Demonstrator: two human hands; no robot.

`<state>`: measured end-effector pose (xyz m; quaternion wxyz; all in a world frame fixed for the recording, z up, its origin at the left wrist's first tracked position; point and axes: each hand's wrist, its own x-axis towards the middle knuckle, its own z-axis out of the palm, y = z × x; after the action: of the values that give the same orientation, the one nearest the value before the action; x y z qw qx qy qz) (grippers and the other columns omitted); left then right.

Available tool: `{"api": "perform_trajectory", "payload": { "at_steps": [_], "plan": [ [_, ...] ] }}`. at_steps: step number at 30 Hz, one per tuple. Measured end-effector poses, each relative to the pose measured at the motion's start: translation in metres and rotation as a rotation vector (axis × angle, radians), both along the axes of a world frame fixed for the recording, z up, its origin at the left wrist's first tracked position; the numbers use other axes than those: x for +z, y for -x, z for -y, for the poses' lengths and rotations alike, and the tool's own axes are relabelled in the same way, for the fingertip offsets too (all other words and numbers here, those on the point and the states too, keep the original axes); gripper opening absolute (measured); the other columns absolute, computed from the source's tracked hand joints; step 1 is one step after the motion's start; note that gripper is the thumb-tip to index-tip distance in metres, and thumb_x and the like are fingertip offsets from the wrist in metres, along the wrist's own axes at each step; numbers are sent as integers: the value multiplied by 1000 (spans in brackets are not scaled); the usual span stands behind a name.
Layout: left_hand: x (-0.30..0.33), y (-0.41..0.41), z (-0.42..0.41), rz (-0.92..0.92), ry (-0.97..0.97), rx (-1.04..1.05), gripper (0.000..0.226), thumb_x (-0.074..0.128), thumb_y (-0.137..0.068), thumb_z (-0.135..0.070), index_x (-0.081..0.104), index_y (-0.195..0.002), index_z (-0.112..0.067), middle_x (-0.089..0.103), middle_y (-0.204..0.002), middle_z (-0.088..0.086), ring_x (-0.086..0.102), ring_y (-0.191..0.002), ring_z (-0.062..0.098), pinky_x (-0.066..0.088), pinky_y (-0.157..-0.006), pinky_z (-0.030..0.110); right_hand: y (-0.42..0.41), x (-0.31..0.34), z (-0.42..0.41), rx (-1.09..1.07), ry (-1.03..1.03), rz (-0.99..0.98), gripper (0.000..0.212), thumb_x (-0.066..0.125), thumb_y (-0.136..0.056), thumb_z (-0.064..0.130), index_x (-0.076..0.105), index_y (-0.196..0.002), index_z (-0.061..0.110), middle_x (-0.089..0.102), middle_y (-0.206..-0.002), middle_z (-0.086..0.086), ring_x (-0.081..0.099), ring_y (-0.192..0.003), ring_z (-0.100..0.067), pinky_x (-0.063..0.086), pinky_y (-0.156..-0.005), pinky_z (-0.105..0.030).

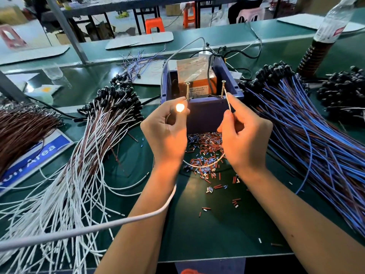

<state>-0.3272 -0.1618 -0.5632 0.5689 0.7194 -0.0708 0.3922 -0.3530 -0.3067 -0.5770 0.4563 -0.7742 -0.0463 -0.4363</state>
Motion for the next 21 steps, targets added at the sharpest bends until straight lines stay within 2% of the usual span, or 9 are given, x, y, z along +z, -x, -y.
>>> {"api": "perform_trajectory", "payload": {
  "at_steps": [4,7,9,11,13,15,19,21],
  "plan": [
    [2,2,-1,32,41,30,10,73,-92,-12,80,-95,-6,74,-74,-3,62,-64,1,42,-65,12,2,0,1,-8,-66,-1,35,58,-101,7,68,-134,4,72,-69,-2,67,-56,-16,55,-58,-42],
    [4,5,0,103,65,84,10,71,-96,-16,78,-96,-10,74,-75,-1,61,-60,16,42,-57,22,6,2,-1,13,-115,14,40,58,-100,6,62,-140,7,69,-62,3,64,-51,-12,55,-56,-33],
    [10,8,5,97,71,49,8,71,-96,-15,78,-96,-10,75,-75,-3,61,-59,16,41,-56,22,9,5,-1,48,-154,18,42,58,-101,5,57,-142,11,69,-61,6,63,-49,-13,51,-54,-26],
    [22,11,16,75,56,-62,6,72,-95,-12,77,-94,-11,74,-74,-5,64,-60,19,46,-55,26,12,10,5,64,-208,6,33,58,-101,5,60,-133,15,68,-61,4,62,-49,-14,48,-51,-25],
    [40,11,36,45,13,-195,9,72,-94,-9,77,-88,-14,74,-71,-4,68,-62,25,54,-57,37,16,17,18,22,-267,-8,17,59,-100,7,65,-114,16,67,-61,4,63,-51,-15,48,-50,-29],
    [61,3,62,-3,-75,-328,10,73,-92,-10,76,-84,-14,74,-69,-4,71,-64,21,59,-62,41,21,22,34,-25,-340,-51,11,60,-99,9,68,-101,16,68,-61,2,64,-51,-16,50,-50,-32],
    [101,-9,139,-212,-318,-562,10,74,-91,-18,78,-82,-16,76,-73,-2,73,-72,21,60,-72,42,41,34,92,-128,-446,-85,13,58,-98,15,71,-100,17,74,-71,-1,61,-45,-17,48,-46,-27],
    [113,-9,178,-283,-304,-616,6,75,-89,-17,78,-84,-18,77,-76,-2,73,-75,16,60,-76,35,52,43,133,-222,-546,-115,15,58,-97,17,71,-102,19,77,-79,-3,60,-47,-14,48,-49,-26]
  ]
}}
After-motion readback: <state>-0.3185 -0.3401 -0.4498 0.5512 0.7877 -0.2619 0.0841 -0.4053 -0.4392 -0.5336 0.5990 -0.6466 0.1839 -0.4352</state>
